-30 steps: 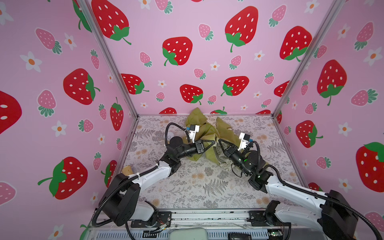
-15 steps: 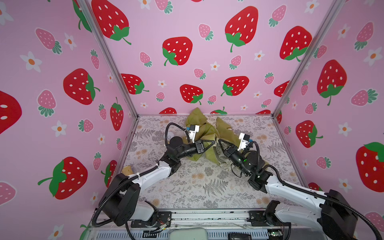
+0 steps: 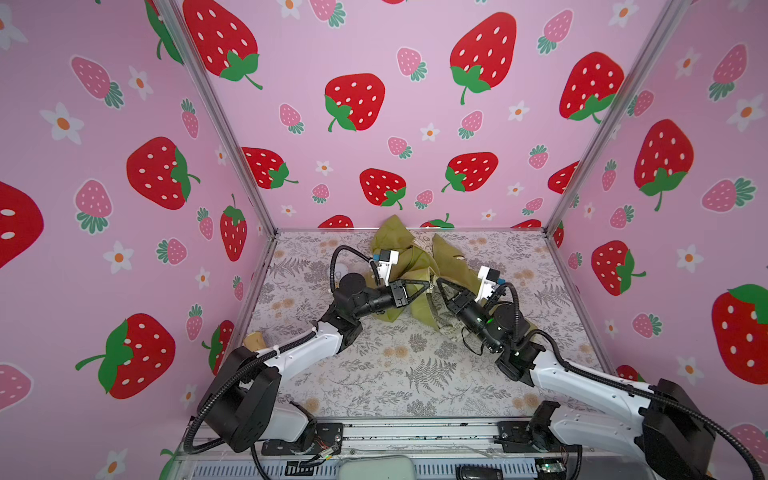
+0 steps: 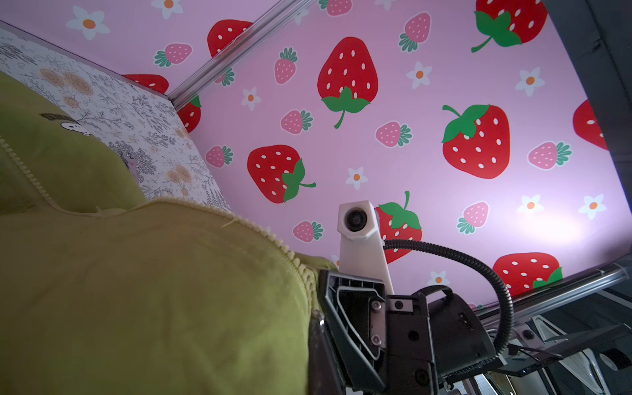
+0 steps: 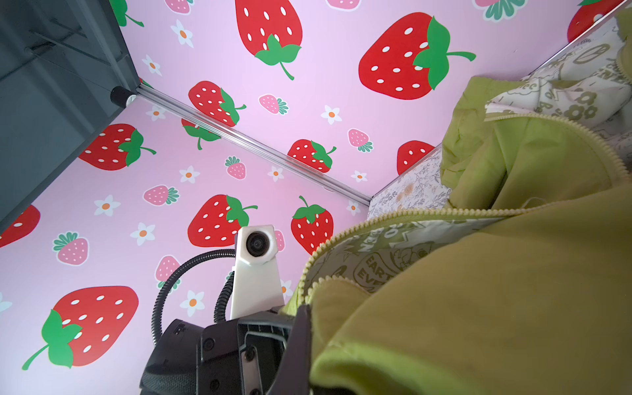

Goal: Zip up the jacket

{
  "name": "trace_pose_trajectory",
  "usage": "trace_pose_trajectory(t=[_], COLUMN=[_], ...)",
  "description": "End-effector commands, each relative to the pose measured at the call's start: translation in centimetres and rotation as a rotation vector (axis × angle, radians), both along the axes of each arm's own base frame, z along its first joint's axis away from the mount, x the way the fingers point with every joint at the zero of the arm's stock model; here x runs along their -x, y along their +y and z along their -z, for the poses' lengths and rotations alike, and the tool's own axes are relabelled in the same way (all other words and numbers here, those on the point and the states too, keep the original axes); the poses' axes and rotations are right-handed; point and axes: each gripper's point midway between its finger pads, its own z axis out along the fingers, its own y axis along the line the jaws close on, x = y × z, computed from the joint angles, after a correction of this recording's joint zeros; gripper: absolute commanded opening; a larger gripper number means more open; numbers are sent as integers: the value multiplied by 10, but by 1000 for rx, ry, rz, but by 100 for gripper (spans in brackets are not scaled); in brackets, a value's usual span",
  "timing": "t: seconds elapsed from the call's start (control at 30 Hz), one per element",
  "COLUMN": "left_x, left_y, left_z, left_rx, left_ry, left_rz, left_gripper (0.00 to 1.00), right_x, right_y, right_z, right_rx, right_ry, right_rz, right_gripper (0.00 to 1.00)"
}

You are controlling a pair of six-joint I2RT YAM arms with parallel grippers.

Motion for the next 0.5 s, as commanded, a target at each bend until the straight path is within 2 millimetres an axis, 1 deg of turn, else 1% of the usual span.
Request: trace_pose_trajectory(t=[0.0, 0.47], left_x=[5, 6], left_y=[0, 0], left_z=[-17, -17], left_rx=[32, 31], left_ry=[-67, -71], left_rz=[9, 11], left_gripper=[0, 0], right_x=[5, 3], right_y=[3, 2], right_z=[-4, -4], right_rx=[-9, -2], right_ry=[-3, -4], right_rz=[-18, -9], right_gripper=[0, 0])
